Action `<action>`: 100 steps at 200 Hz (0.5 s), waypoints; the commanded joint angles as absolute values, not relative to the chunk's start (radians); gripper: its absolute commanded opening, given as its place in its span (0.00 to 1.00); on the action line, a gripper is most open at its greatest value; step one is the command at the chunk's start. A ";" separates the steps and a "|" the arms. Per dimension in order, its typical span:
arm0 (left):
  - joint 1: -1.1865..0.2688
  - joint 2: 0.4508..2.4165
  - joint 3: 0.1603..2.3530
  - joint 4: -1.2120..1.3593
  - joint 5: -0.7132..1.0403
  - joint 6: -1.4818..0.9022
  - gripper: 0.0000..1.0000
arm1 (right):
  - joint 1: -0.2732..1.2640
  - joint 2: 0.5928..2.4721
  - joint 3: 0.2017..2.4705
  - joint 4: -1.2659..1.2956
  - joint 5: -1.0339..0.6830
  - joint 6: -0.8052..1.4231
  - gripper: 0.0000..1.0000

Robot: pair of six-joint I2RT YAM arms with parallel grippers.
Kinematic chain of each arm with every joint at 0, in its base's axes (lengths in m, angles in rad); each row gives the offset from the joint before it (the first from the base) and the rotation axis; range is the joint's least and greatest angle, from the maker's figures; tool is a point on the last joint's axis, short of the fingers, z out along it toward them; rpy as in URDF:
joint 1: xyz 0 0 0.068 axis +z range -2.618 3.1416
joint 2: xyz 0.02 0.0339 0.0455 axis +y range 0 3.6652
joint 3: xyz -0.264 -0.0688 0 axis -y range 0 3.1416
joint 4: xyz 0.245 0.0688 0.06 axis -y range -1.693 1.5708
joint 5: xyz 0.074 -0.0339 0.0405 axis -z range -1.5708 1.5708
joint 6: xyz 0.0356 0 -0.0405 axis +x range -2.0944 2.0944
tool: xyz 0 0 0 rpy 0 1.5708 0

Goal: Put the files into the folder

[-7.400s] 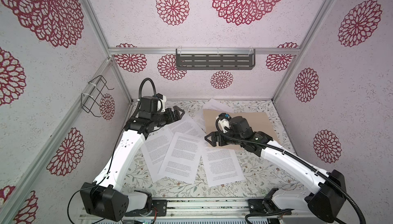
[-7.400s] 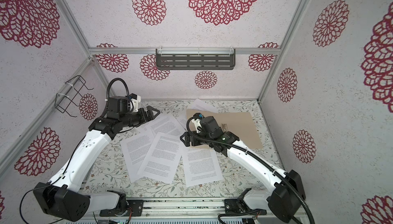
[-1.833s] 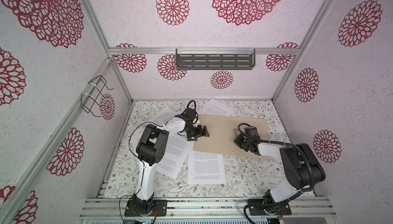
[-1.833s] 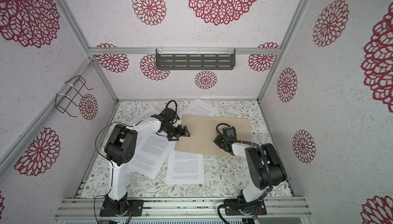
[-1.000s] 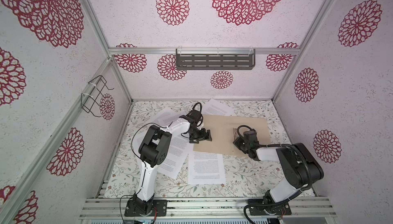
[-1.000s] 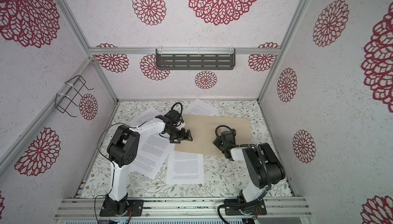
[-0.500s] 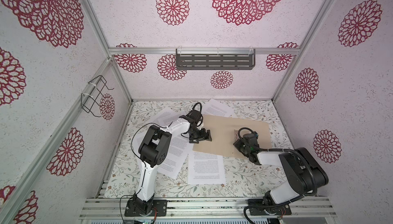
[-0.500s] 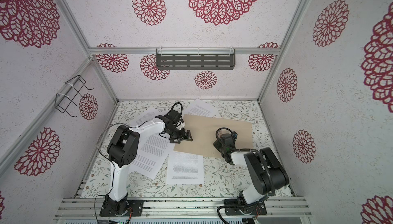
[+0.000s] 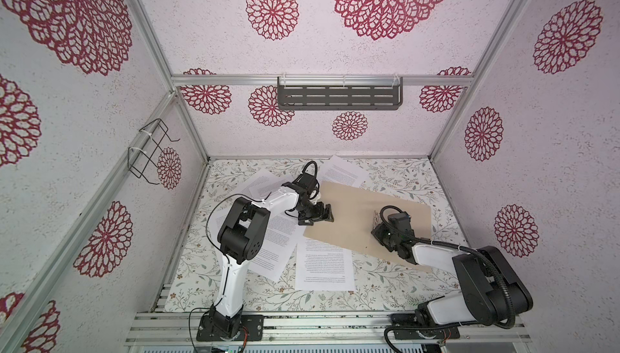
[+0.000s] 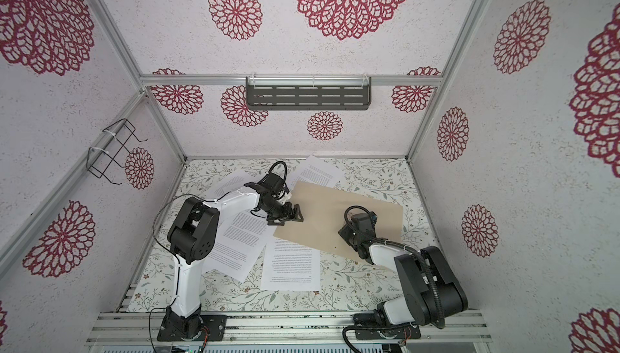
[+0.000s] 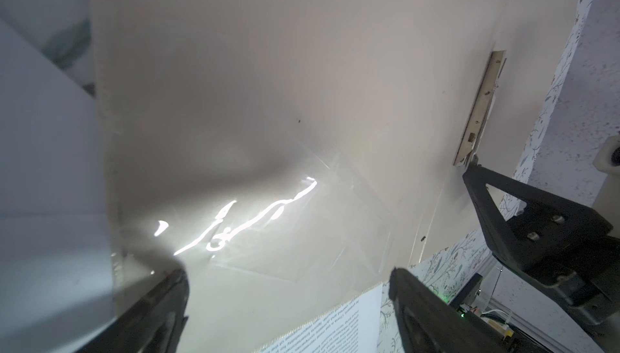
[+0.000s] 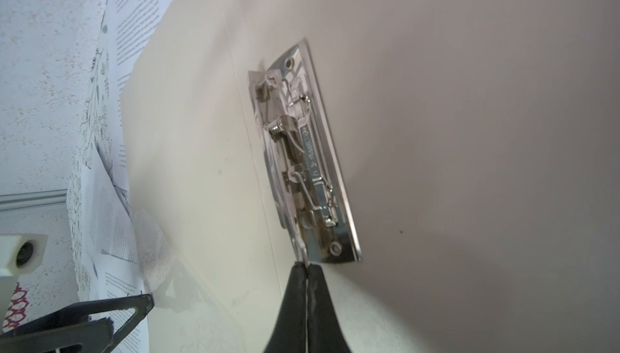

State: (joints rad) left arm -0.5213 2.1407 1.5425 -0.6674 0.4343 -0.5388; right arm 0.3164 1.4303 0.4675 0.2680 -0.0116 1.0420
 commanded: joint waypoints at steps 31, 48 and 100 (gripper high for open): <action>-0.493 2.211 1.479 -0.763 0.300 -0.517 0.98 | 0.337 1.462 0.427 0.226 0.119 1.098 0.00; -0.495 2.195 1.514 -0.766 0.330 -0.514 0.98 | 0.345 1.476 0.420 0.260 0.094 1.091 0.00; -0.539 2.117 1.630 -0.733 0.460 -0.535 0.97 | 0.372 1.527 0.440 0.327 0.050 1.058 0.00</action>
State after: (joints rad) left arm -0.5194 2.1365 1.5768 -0.7094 0.4324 -0.5350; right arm 0.3614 1.4750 0.4480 0.3790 0.0456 1.0737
